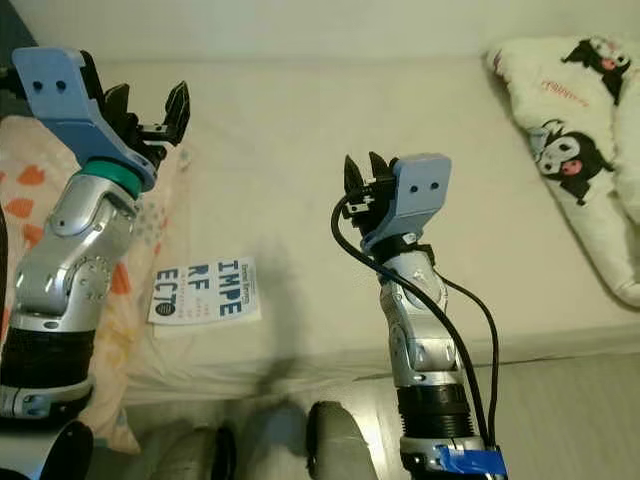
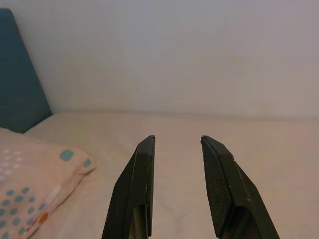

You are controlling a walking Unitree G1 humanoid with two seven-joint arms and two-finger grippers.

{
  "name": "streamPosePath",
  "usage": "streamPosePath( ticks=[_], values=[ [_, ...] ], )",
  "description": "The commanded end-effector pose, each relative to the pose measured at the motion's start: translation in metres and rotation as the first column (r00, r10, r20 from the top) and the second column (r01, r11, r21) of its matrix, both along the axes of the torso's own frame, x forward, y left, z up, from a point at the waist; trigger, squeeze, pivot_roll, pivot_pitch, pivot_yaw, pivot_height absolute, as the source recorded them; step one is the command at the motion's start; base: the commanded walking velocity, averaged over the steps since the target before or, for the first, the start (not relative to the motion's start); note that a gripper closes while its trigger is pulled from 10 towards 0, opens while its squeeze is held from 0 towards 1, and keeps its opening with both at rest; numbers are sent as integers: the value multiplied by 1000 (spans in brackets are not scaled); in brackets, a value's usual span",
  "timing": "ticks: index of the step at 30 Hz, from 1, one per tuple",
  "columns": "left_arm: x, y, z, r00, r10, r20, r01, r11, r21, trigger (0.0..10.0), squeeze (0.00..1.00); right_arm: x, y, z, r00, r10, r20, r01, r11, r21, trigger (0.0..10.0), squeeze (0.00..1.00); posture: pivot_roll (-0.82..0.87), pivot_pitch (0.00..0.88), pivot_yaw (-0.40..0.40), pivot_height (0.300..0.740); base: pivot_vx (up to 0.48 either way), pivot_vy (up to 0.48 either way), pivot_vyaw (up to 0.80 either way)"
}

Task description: Clean up the room

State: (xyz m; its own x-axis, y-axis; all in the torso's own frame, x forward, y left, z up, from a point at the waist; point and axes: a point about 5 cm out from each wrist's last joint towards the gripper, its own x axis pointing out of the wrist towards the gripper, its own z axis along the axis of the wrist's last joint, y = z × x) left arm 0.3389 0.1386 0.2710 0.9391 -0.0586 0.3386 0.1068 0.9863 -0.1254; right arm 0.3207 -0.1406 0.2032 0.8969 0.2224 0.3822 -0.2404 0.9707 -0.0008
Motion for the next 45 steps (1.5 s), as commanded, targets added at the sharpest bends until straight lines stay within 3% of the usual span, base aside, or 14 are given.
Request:
streamPosePath(
  ticks=[1, 26, 42, 45],
  values=[
    [1, 0, -6, 1000, 4, -20, -4, 1000, 0, 10000, 0, 0, -1, -6, 1000, -7, -19, 7, 1000, -5, 10000, 0, -90, 86, 6, 720, 0, 0, 0],
    [1, -5, -15, 1000, 0, -29, 1, 1000, 25, 10000, 0, 6, 4, -12, 999, -12, -31, 14, 999, 37, 10000, 0, -66, 28, 17, 720, 0, 0, 0],
    [1, -4, -16, 1000, 0, -31, 1, 999, 44, 10000, 0, 7, 3, -16, 999, -18, -39, 20, 999, 40, 10000, 0, -62, 28, 22, 720, -308, 0, 0],
    [0, -4, -19, 1000, 5, -30, -2, 997, 78, 10000, 0, 6, 4, -22, 998, -18, -52, 20, 999, 34, 10000, 0, -60, 28, 27, 720, -311, 0, 0]
  ],
)
